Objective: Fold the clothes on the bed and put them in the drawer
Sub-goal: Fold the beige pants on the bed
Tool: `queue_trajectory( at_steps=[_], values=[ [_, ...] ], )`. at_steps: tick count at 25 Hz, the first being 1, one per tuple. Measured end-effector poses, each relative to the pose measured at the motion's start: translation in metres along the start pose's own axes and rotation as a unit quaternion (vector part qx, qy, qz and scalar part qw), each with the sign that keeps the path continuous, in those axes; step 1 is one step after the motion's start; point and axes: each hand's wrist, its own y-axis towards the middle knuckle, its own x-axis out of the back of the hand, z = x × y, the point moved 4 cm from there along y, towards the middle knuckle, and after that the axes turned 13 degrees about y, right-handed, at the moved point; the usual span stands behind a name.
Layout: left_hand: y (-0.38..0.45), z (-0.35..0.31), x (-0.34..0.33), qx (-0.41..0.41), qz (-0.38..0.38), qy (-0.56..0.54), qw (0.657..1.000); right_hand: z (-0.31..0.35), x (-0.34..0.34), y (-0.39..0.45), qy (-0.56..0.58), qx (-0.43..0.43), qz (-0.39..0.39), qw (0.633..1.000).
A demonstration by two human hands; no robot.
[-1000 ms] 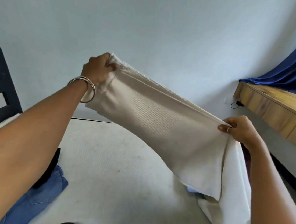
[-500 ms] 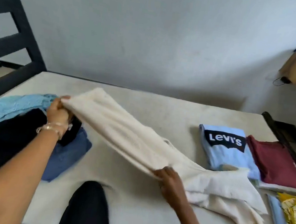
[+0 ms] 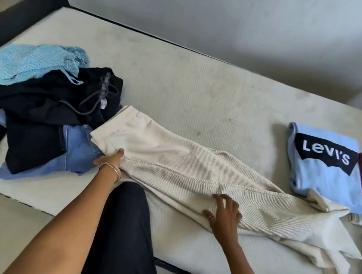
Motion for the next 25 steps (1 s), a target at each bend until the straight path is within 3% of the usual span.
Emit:
queue_trajectory(
  at_steps=[3, 5, 8, 10, 11, 12, 13, 14, 16, 17, 18, 20, 23, 25],
  values=[
    [-0.009, -0.004, -0.003, -0.013, -0.109, 0.118, 0.987, -0.023, 0.032, 0.029, -0.002, -0.031, -0.054, 0.998],
    [-0.010, -0.002, -0.006, -0.013, -0.134, 0.133, 0.982, -0.039, 0.048, 0.054, -0.103, -0.018, 0.037, 0.994],
    [-0.007, 0.001, -0.005, -0.037, -0.142, 0.147, 0.978, -0.049, 0.059, 0.080, -0.231, 0.019, 0.200, 0.952],
    [-0.004, 0.001, 0.000, -0.027, -0.124, 0.114, 0.985, -0.046, 0.075, 0.098, -0.229, 0.005, 0.257, 0.939],
    [-0.003, 0.000, 0.000, -0.014, -0.110, 0.103, 0.988, -0.041, 0.090, 0.108, -0.190, -0.004, 0.235, 0.953],
    [0.004, 0.000, -0.001, -0.010, -0.095, 0.079, 0.992, -0.034, 0.112, 0.119, -0.123, -0.012, 0.153, 0.980],
    [-0.001, -0.003, -0.001, 0.003, -0.069, 0.051, 0.996, -0.027, 0.140, 0.126, -0.057, -0.007, 0.025, 0.998],
    [0.000, -0.005, -0.005, 0.001, -0.045, 0.004, 0.999, -0.015, 0.172, 0.125, -0.023, 0.019, -0.128, 0.991],
    [0.005, -0.010, -0.011, -0.009, -0.015, -0.051, 0.999, 0.013, 0.213, 0.101, -0.064, 0.116, -0.359, 0.924],
    [0.002, -0.013, -0.014, -0.004, -0.014, -0.050, 0.999, 0.026, 0.215, 0.084, -0.106, 0.178, -0.405, 0.890],
    [0.001, -0.013, -0.014, 0.007, -0.019, -0.058, 0.998, 0.033, 0.201, 0.067, -0.142, 0.225, -0.392, 0.881],
    [-0.008, -0.015, -0.005, 0.004, -0.047, -0.077, 0.996, 0.024, 0.143, 0.028, -0.193, 0.275, -0.280, 0.900],
    [-0.027, -0.010, 0.003, -0.013, -0.029, -0.083, 0.996, -0.029, 0.046, -0.020, -0.222, 0.212, -0.066, 0.949],
    [-0.033, -0.007, 0.007, -0.027, 0.013, -0.097, 0.995, -0.041, 0.018, -0.033, -0.204, 0.149, 0.001, 0.968]
  ],
)
